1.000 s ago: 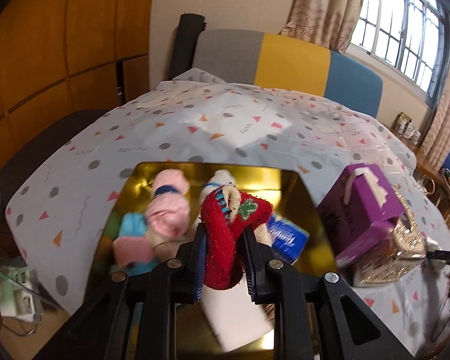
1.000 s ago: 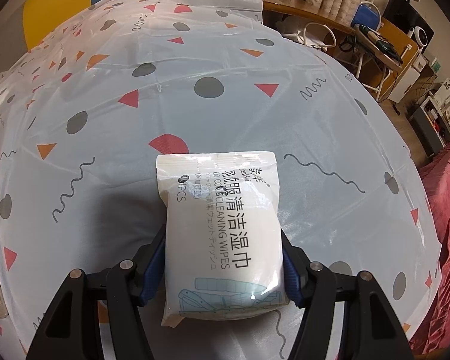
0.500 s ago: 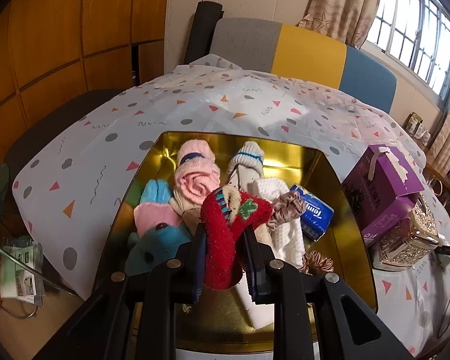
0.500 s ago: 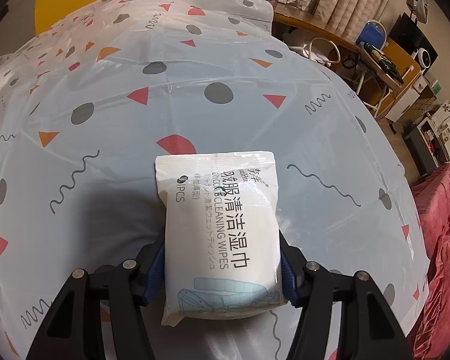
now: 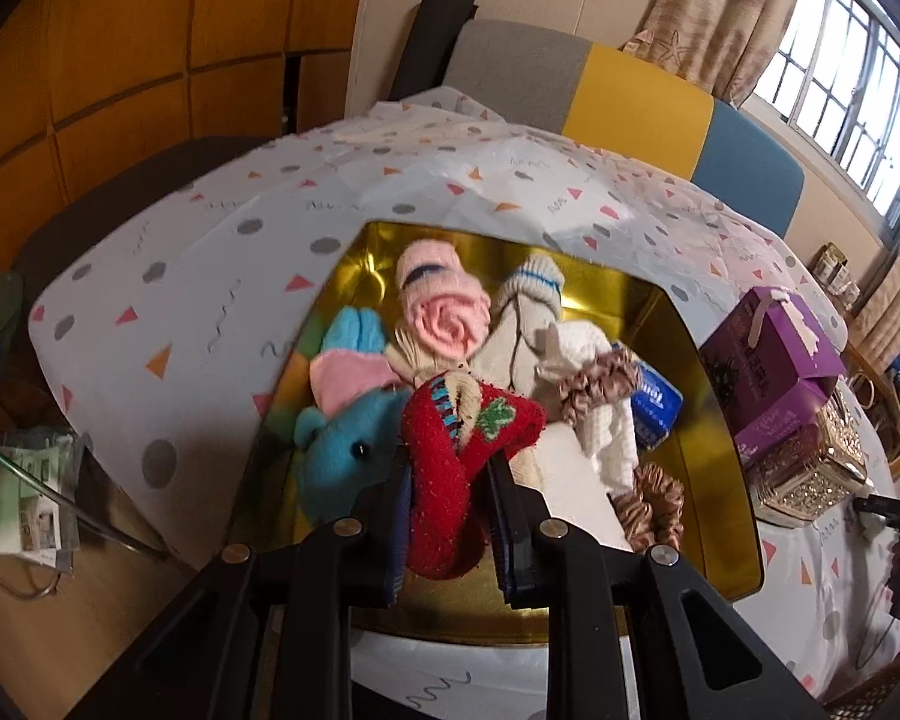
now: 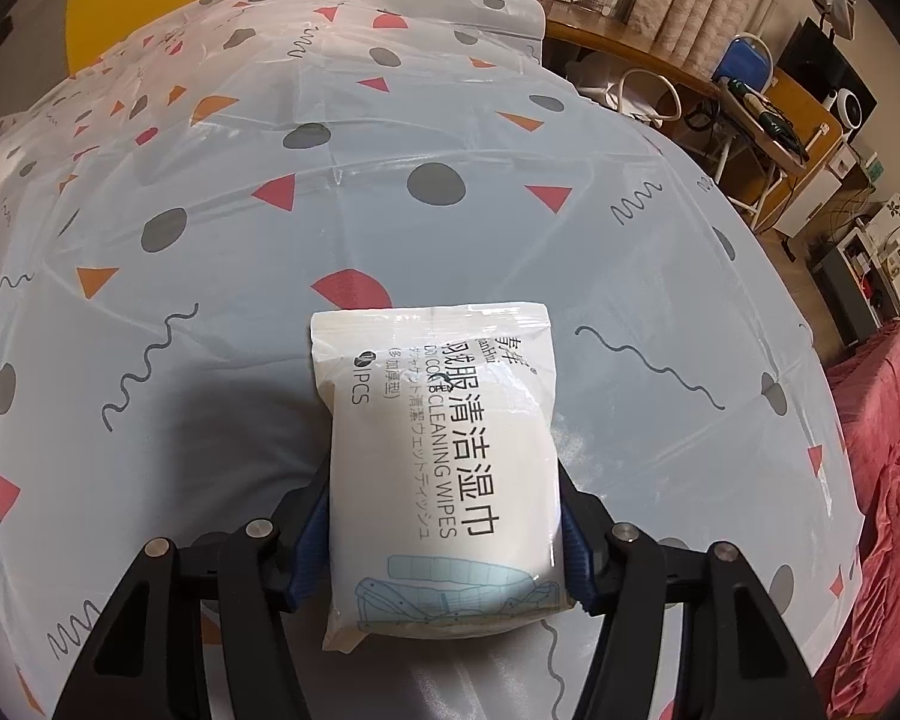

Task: Organize soft objects
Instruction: 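Carry the red plush toy with the left tool into the gold tray and release, then carry the white wipes pack with the right tool into the gold tray and release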

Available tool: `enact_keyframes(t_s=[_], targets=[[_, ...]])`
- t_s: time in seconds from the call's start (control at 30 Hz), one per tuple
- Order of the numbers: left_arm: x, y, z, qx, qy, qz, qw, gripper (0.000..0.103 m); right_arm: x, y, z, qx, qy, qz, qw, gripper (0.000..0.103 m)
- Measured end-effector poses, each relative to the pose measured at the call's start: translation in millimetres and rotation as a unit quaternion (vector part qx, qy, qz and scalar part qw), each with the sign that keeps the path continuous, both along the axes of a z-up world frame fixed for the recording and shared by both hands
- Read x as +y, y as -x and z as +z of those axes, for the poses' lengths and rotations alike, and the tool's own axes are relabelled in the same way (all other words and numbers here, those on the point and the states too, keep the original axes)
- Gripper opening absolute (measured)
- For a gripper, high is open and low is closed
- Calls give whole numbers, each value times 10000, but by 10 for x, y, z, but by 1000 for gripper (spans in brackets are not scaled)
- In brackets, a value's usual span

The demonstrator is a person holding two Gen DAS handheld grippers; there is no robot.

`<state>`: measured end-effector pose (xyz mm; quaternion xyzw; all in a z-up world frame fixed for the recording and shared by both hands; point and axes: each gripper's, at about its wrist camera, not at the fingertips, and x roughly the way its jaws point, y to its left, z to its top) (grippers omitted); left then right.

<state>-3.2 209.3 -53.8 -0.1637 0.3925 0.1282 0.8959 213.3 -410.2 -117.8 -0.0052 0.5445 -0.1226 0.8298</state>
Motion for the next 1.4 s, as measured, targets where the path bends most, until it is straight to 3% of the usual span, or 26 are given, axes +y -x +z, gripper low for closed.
enact_keyframes(t_s=[0.13,0.23,0.37,0.57,1.0,1.4], targets=[[-71,-66,-135,176,155,-119,9997,28,8,2,-2,2,3,3,10000,62],[-139,-113,-223,290,251,-212,9990,46,15,6,-2,3,7,5,10000,62],[-219,-123,-215,287,-39,-231,9993,52,17,7,-3,3,-5,-1,10000,62],[-169,-87,-119,211,-441,50,9988,70,17,2,-3,3,-6,-4,10000,62],[-275,-57,113,-16,-726,-54,9973,73,10,13,-6,11,-27,-26,10000,62],[-427,-75,173,-64,-735,-323,9967,75,-68,-18,-1,117,-268,-188,9994,61]])
